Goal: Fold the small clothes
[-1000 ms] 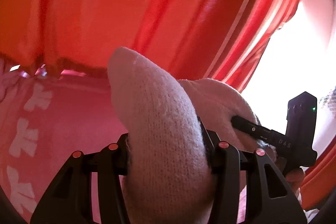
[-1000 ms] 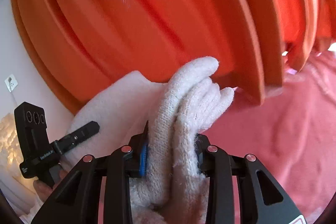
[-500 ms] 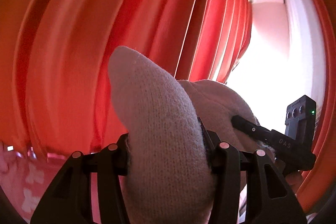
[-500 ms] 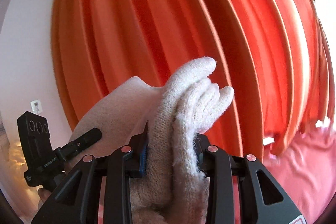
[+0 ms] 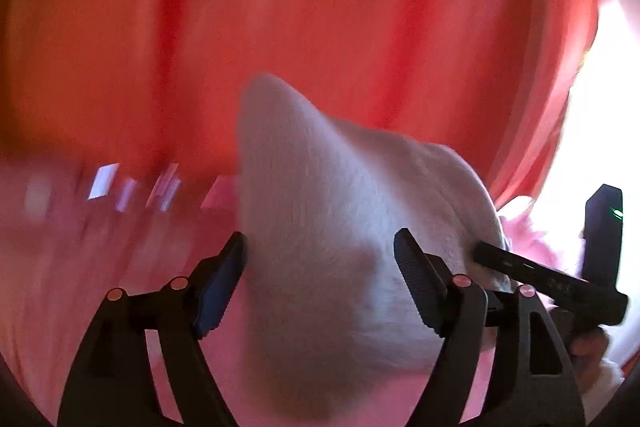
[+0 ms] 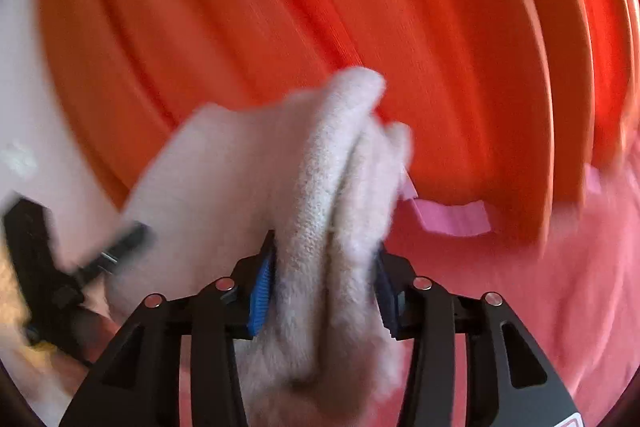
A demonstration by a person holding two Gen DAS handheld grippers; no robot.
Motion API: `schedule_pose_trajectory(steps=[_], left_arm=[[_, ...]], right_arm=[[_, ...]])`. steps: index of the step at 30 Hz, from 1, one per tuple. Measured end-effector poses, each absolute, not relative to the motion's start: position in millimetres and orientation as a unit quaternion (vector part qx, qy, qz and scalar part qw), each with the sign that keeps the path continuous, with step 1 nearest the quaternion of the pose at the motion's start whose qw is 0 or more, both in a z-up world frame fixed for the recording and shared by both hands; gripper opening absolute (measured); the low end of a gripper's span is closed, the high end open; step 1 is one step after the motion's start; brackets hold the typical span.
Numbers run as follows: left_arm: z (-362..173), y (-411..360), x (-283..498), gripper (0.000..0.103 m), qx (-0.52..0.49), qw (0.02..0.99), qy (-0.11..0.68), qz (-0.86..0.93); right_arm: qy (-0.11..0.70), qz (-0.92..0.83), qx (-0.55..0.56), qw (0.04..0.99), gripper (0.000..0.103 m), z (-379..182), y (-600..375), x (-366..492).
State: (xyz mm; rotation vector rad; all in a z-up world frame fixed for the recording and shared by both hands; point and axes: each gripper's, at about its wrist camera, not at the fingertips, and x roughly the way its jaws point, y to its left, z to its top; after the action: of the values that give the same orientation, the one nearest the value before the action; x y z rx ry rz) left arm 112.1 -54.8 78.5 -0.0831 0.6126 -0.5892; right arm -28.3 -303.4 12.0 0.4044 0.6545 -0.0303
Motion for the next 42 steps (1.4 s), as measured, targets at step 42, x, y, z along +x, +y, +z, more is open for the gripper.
schedule_pose_trajectory(steps=[42], left_arm=[[-39.6,-50.9,96.1,0.081,0.008,0.886,0.423,-0.191]], right_arm=[[0.379,-0.011,0.264,0.887,0.060,-63.2,-294.7,-29.2]])
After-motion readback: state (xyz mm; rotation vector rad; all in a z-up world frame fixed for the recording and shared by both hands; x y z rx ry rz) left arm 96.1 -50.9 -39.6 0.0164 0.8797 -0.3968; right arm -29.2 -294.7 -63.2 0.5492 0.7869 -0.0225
